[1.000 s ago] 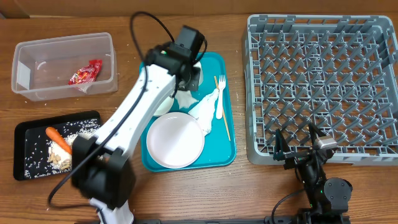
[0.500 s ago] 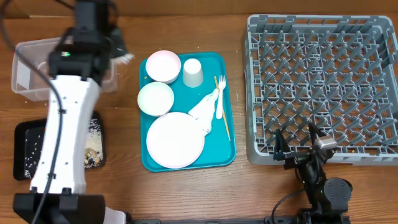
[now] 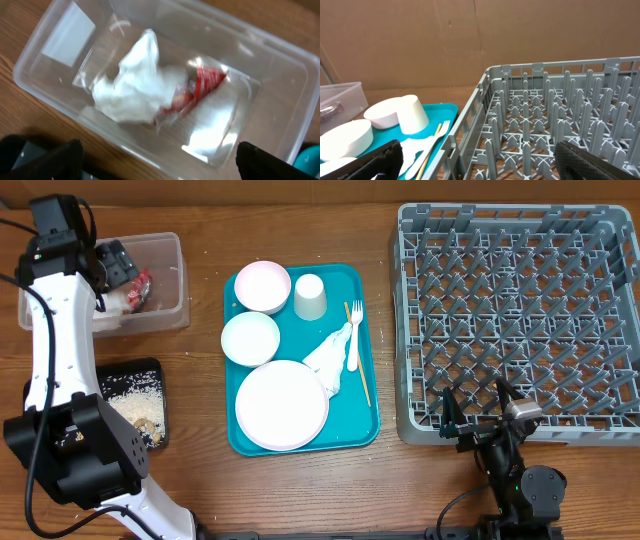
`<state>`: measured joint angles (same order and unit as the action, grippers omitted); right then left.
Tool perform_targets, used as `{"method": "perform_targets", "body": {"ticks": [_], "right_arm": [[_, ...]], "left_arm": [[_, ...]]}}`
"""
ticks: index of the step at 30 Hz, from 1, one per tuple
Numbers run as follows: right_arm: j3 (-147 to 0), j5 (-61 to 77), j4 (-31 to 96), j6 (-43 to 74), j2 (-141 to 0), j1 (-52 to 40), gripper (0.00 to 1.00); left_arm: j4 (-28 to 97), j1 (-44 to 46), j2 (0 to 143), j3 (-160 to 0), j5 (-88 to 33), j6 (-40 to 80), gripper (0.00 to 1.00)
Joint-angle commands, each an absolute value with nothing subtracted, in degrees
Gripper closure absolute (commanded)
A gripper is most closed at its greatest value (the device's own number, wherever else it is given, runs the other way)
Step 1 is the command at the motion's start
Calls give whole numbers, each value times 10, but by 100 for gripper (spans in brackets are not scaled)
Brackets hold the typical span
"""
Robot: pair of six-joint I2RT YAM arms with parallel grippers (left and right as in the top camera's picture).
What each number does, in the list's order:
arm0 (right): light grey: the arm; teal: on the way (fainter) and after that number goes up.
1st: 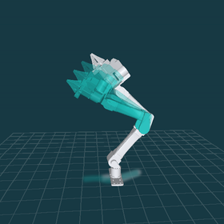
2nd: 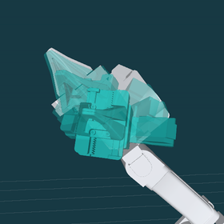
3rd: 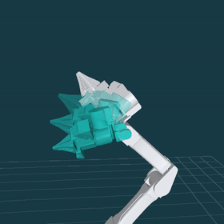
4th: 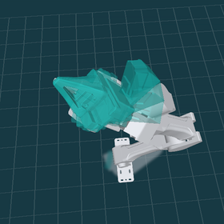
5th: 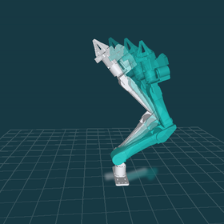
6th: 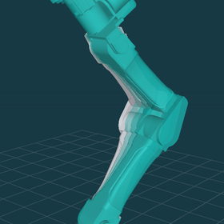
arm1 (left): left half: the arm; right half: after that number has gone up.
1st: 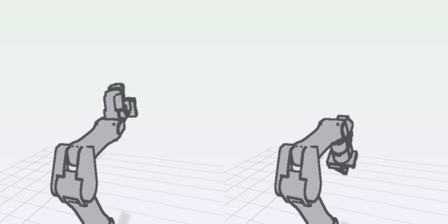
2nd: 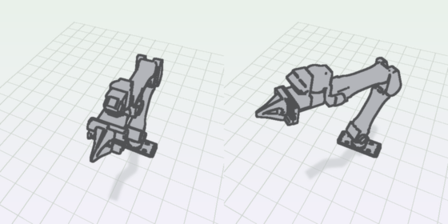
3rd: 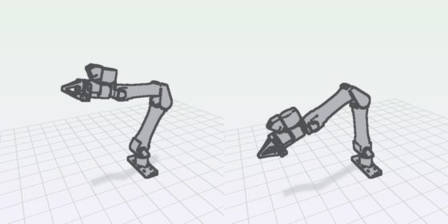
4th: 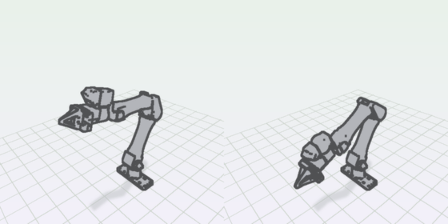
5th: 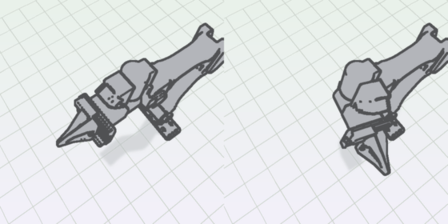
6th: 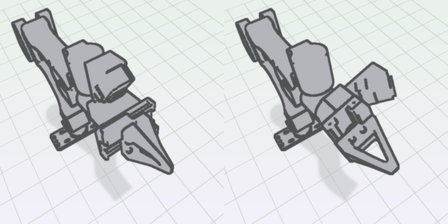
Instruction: Sort waste into correct bins and load items into the dishwasher rack
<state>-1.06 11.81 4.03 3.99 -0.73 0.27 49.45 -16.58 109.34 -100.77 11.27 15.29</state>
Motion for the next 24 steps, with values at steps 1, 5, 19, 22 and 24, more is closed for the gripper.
{"method": "perform_targets", "body": {"ticks": [1,5,19,22,24], "right_arm": [[-5,116,37,36,-2,0,0],[-5,116,37,36,-2,0,0],[-5,116,37,36,-2,0,0],[-5,116,37,36,-2,0,0],[-5,116,37,36,-2,0,0]], "left_arm": [[517,-159,1070,-1018,84,148,0],[538,-149,1042,-1018,-23,147,2],[646,121,1012,-946,-175,92,1],[581,208,1028,-884,-90,124,7],[557,231,1041,-870,-73,121,9]]}}
